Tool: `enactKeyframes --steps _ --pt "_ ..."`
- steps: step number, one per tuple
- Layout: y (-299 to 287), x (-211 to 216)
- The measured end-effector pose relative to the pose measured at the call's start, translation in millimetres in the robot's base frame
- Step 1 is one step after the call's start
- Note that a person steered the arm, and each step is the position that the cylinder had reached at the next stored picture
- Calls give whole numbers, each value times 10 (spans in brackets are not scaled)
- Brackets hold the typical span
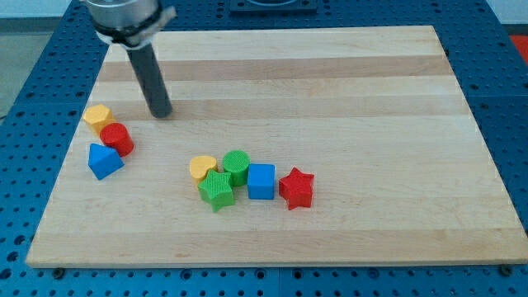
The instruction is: Push the red circle into the green circle
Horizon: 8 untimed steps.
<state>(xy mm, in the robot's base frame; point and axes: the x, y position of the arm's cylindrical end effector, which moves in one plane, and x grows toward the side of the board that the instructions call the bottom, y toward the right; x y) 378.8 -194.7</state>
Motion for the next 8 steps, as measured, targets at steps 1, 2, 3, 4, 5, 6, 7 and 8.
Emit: enactKeyframes --steps 1,2,3,4,5,6,7,8 --pt "-556 -157" --pt "-1027 149" --pt "-807 540" --pt "-398 825" --pt "42 1023" --pt "737 1132" --pt "964 1094" --pt "840 768"
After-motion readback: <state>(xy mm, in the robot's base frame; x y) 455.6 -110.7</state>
